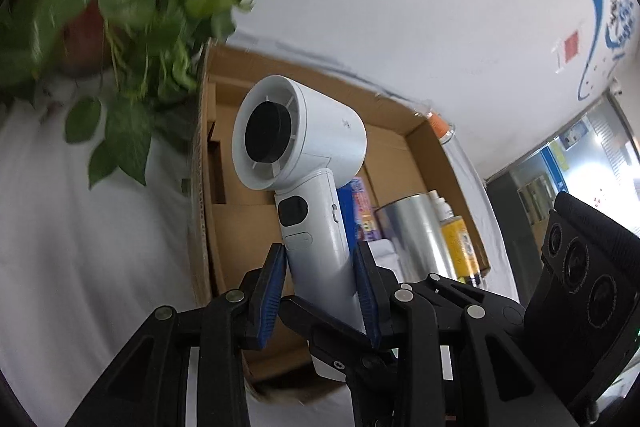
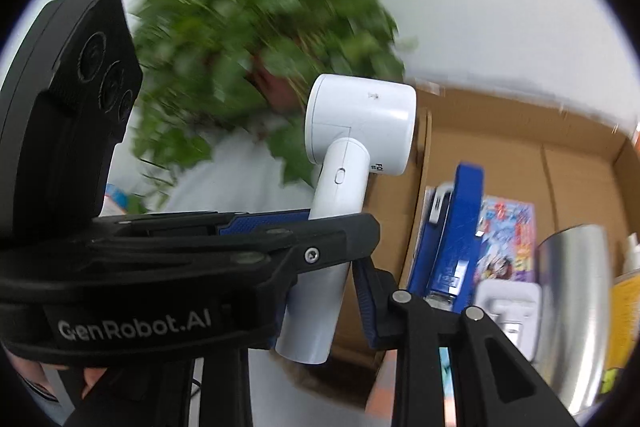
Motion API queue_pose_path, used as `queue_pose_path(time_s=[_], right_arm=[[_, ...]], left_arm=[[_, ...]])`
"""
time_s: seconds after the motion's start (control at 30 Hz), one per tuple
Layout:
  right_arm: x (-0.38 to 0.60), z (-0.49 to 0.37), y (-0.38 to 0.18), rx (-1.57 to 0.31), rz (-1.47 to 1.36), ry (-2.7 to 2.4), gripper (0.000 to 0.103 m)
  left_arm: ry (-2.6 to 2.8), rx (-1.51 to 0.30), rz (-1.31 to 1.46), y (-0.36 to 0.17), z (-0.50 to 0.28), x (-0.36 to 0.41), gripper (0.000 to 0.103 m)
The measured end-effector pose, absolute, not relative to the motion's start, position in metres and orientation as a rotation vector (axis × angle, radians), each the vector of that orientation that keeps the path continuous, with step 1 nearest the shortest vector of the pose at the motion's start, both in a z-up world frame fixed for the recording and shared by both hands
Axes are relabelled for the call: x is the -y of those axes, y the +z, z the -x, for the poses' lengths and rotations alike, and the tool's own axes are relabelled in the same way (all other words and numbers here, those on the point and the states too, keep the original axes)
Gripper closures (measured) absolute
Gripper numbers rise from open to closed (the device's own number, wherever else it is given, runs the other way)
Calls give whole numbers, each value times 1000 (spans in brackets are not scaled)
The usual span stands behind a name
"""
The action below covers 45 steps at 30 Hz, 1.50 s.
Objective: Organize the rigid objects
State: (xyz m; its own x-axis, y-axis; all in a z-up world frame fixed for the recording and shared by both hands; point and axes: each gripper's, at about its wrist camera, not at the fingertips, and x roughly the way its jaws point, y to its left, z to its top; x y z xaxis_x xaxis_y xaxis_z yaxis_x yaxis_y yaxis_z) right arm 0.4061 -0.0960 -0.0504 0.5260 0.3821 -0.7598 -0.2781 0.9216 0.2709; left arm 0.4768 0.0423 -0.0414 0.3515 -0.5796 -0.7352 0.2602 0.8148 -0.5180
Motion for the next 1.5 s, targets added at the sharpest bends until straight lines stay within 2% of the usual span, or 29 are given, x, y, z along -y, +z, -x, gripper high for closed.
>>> queue_pose_path(time_s=[0.13, 0.23, 0.3, 0.33, 0.37, 0.4, 0.43, 0.47, 0.5, 0.57, 0.63, 0.97, 1.13, 1.23, 1.5], right_arm=[[94, -422, -81, -1058, -135, 369, 73], [95, -420, -83, -1072, -125, 349, 71], [98, -414, -74, -1048, -95, 334, 65], [104, -403, -68, -1028, -91, 329, 55], [110, -392, -58, -997, -89, 326, 42], [117, -383, -49, -962, -89, 325, 34], [125, -368, -40, -916, -88, 321, 22], [134, -350, -32, -860, -80, 311, 20], [143, -333, -26, -812, -64, 296, 20], [157, -311, -22, -759, -34, 260, 19], [169, -293, -25, -747, -37, 234, 19], [215, -208, -52, -707, 38, 147, 19], [248, -183, -51, -680, 6, 68, 17], [259, -169, -45, -631, 7, 45, 1], [271, -158, -35, -576, 1, 20, 1]], left_arm=[[-567, -1173, 359, -78, -492, -43, 70], [-546, -1162, 337, -80, -486, -44, 72], [-518, -1119, 316, -66, -473, -49, 68], [-483, -1077, 276, -55, -462, -51, 67], [-454, -1034, 235, -44, -450, -52, 60], [-412, -974, 181, -28, -433, -53, 45], [-363, -914, 136, -14, -412, -52, 34], [-305, -851, 95, -1, -393, -50, 12], [-235, -772, 53, 12, -371, -49, 1], [-120, -591, -28, 32, -322, -38, 0], [-61, -524, -94, 39, -292, -23, 0], [-19, -523, -36, 8, -179, 69, 0], [-43, -528, -7, -12, -165, 111, 0], [-53, -511, -17, -10, -160, 127, 0], [-75, -522, -14, -18, -164, 139, 0]])
